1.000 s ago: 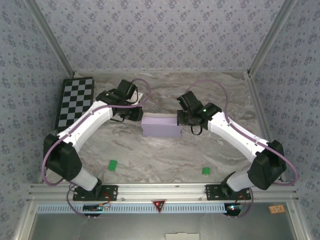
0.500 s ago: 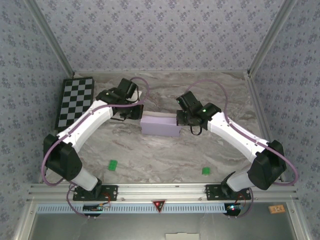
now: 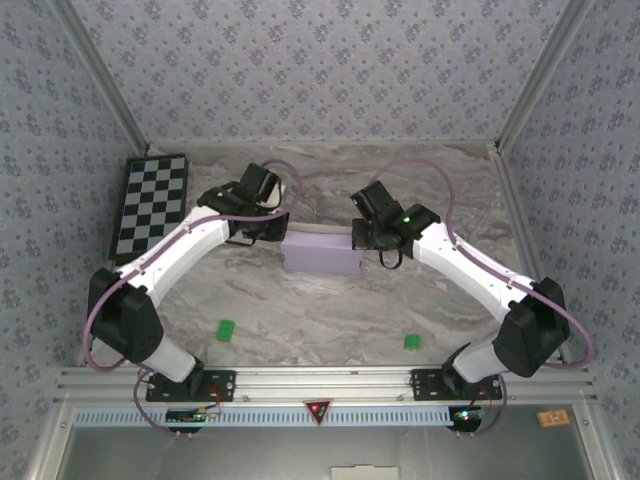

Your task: Fold the paper box

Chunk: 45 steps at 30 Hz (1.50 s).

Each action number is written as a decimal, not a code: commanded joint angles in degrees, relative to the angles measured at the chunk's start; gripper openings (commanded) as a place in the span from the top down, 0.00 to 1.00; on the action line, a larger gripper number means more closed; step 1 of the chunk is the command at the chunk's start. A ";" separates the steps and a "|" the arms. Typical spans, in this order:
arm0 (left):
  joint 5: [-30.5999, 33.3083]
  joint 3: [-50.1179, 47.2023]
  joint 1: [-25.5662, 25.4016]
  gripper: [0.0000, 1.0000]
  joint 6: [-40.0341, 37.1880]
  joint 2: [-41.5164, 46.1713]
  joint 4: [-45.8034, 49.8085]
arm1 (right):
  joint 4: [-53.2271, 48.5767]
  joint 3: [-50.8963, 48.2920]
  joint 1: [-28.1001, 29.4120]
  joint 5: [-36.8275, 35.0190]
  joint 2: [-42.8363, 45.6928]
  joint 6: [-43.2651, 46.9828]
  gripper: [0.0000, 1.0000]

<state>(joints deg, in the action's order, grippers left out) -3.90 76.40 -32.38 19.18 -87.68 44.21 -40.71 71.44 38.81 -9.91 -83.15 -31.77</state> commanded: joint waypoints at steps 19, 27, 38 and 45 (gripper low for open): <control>-1.07 -9.93 -1.15 0.87 1.03 5.05 -1.07 | 3.27 -4.78 1.52 -0.59 -0.07 -3.02 1.00; -3.77 -9.16 -1.15 0.89 2.48 4.33 -1.78 | 1.86 -1.06 3.00 -4.86 -0.06 -10.15 1.00; -2.76 -8.98 -1.23 0.90 3.47 4.20 -0.72 | 0.56 -1.60 6.22 -11.90 -0.46 -12.21 0.99; -0.72 -9.49 -1.15 0.91 3.58 4.31 0.41 | -2.39 -2.62 5.78 -12.57 -0.21 -8.46 0.99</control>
<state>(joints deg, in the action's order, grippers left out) -4.45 68.14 -33.04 21.76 -82.70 38.83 -39.27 69.36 44.62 -20.91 -82.91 -42.00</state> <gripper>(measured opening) 0.094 0.052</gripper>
